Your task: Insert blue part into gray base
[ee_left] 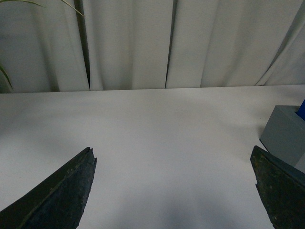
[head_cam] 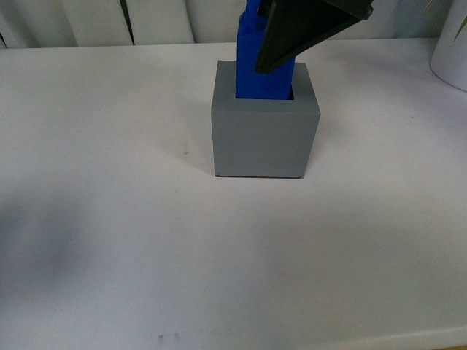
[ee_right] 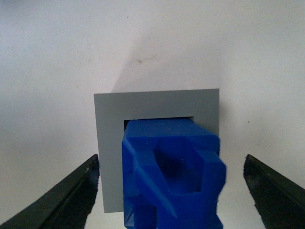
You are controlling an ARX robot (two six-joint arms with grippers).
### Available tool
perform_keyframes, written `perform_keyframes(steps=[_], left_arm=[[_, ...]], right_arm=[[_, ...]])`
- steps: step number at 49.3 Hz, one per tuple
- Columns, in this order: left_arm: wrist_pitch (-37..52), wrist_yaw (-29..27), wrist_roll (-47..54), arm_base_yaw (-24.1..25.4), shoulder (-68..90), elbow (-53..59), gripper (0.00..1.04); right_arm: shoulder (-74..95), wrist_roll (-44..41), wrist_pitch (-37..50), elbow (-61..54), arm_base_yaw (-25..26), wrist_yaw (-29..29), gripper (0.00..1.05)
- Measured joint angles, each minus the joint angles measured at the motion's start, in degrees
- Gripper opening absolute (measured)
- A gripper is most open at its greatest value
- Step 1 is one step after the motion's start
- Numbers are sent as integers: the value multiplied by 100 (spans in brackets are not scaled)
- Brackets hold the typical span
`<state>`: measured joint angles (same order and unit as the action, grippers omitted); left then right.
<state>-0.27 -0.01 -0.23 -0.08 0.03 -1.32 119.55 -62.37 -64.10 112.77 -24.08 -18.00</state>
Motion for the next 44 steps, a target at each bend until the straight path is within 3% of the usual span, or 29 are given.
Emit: perform_keyframes(steps=[3, 8, 14, 25, 35, 40, 44], left_arm=[[0, 0, 0, 0, 0, 0, 99], [0, 0, 2, 0, 0, 0, 99], [0, -2, 0, 0, 0, 0, 99], [0, 0, 0, 0, 0, 0, 99], [0, 0, 2, 0, 0, 0, 99], [0, 0, 2, 0, 0, 0, 99], [0, 0, 2, 0, 0, 0, 99]], right_arm=[[-59, 90, 22, 20, 20, -168, 99], [-186, 175, 184, -7, 48, -328, 97], [-772, 446, 533, -450, 214, -903, 97], [-2409, 916, 1945, -2492, 896, -1912, 97], [-4236, 1493, 3816, -5394, 2076, -2977, 97], [-4933, 2186, 4839, -6651, 2706, -3320, 97], [-5077, 2524, 4946, -6990, 2852, -3338, 97]])
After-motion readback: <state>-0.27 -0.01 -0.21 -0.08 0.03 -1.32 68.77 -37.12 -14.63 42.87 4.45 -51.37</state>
